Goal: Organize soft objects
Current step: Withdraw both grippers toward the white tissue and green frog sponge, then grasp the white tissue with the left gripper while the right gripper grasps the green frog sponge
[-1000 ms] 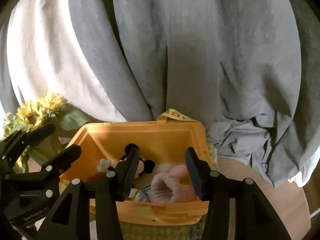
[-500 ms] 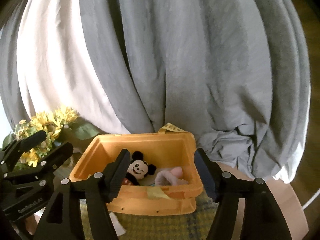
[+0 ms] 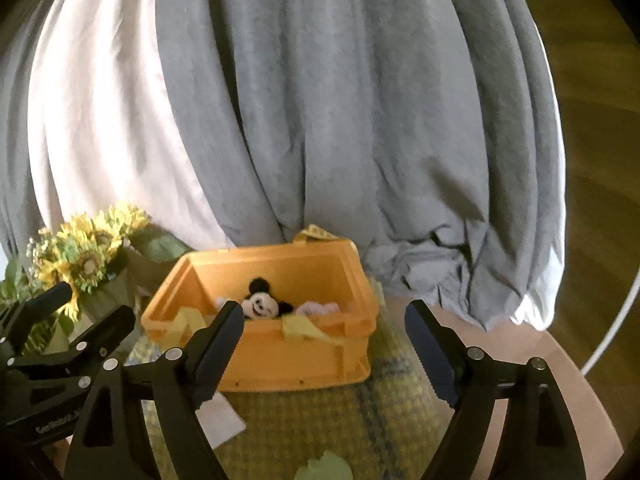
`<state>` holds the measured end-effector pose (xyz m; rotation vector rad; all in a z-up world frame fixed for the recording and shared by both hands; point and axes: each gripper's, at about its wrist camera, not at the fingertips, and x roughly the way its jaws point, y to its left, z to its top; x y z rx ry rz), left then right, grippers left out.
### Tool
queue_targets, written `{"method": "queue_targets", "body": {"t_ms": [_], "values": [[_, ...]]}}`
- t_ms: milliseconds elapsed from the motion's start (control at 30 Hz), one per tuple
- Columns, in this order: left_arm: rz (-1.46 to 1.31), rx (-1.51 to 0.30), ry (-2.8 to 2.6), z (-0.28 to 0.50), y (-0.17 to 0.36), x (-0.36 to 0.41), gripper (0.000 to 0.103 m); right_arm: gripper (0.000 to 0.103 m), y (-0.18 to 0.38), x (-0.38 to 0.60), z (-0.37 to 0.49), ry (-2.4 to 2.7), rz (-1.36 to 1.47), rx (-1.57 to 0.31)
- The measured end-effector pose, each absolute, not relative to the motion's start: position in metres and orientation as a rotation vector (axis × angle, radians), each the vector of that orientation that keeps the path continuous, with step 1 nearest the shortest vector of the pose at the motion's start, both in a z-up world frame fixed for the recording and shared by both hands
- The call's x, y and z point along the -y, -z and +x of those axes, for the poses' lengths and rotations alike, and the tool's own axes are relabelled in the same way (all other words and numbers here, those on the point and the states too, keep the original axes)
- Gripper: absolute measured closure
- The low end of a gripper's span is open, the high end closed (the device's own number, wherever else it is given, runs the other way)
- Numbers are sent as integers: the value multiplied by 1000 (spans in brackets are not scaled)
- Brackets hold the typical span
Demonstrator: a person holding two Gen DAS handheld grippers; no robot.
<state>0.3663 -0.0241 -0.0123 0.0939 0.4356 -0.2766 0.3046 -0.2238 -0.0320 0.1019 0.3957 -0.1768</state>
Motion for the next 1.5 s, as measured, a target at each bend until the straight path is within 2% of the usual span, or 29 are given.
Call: {"method": "queue_targets", "body": {"t_ms": [467,1233,1500], "values": [[196,-495,301,347,59,20,4,20,80,207,277,214,114,-445],[246,-686,351,376,146,26,5,20,175,203,293,263,163,-713],[241,-730,367,390,169,27,10,20,198,203,303,274,174,-765]]}}
